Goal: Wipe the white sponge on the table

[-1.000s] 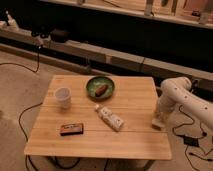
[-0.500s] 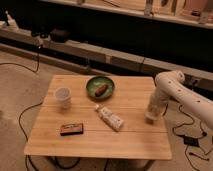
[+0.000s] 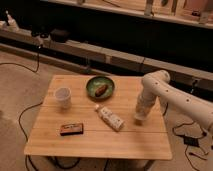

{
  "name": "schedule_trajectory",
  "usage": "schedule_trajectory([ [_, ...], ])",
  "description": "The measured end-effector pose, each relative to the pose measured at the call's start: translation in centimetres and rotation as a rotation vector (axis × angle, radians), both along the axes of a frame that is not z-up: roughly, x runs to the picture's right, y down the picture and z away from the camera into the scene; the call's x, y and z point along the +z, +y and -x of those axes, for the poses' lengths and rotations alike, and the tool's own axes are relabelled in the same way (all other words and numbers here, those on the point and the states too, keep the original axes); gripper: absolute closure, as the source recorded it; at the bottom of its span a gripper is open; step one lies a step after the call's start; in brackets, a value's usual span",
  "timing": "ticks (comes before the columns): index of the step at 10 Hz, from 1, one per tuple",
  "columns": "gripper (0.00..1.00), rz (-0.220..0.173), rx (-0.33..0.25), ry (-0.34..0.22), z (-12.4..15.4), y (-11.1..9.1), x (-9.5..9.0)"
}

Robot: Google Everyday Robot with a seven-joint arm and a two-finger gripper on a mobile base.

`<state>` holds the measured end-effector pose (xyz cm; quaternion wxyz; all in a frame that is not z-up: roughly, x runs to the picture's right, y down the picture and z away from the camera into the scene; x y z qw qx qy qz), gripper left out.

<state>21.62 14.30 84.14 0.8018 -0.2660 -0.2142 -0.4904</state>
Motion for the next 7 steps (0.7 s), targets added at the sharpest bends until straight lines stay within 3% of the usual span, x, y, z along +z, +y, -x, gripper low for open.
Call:
schedule_trajectory([
  [7,0.70,0.048,-0.050,-0.127,6.3,5.2,-2.7],
])
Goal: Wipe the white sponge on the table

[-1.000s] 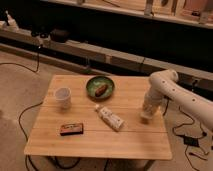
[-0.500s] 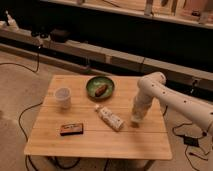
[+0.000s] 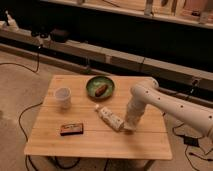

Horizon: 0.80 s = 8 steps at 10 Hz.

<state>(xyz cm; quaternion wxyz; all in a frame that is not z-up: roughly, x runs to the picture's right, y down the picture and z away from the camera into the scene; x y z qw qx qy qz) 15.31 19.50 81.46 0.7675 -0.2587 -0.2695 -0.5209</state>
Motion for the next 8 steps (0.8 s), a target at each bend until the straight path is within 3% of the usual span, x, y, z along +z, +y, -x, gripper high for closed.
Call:
schedule_trajectory([
  [5,0.70,0.058,-0.016,-0.027,0.0,4.7,-1.6],
  [8,0.70,0.064,-0.011,0.013,-1.9,6.2,-2.3],
])
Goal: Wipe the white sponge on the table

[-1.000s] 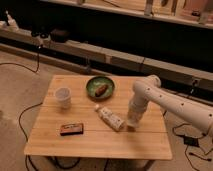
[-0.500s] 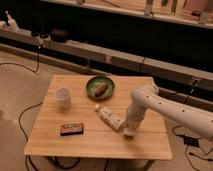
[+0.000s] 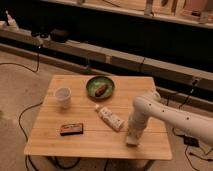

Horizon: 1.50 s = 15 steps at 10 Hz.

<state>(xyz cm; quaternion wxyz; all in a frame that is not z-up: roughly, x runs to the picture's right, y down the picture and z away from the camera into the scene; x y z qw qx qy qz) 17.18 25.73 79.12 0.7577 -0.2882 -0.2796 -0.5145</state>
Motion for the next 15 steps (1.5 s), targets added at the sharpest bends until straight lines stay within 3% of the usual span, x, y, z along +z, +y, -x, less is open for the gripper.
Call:
schedule_trajectory([
  [3,0.70,0.020,0.018,0.056,-2.7,1.9,-0.4],
  [7,0.70,0.063,0.107,0.128,-6.2,3.6,-0.2],
  [11,0.70,0.039,0.181,0.242,-12.9,1.6,1.0],
  [15,0.70,-0.008,0.187,0.298,-16.7,-2.3,2.6],
])
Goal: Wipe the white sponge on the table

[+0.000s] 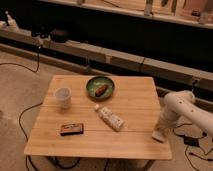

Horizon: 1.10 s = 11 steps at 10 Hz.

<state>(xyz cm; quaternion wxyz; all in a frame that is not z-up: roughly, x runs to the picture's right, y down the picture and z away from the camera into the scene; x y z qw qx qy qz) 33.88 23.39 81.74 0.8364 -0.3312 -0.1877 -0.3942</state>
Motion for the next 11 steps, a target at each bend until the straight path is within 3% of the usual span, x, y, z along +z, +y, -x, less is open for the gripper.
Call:
schedule_trajectory([
  [4,0.70,-0.062,-0.005,-0.020,0.6,-5.9,1.2],
  [6,0.70,-0.087,-0.002,-0.078,3.3,-8.4,1.2],
  [8,0.70,-0.092,0.002,-0.137,5.8,-9.1,0.8],
  [11,0.70,-0.068,-0.026,-0.214,9.6,-7.9,0.4],
])
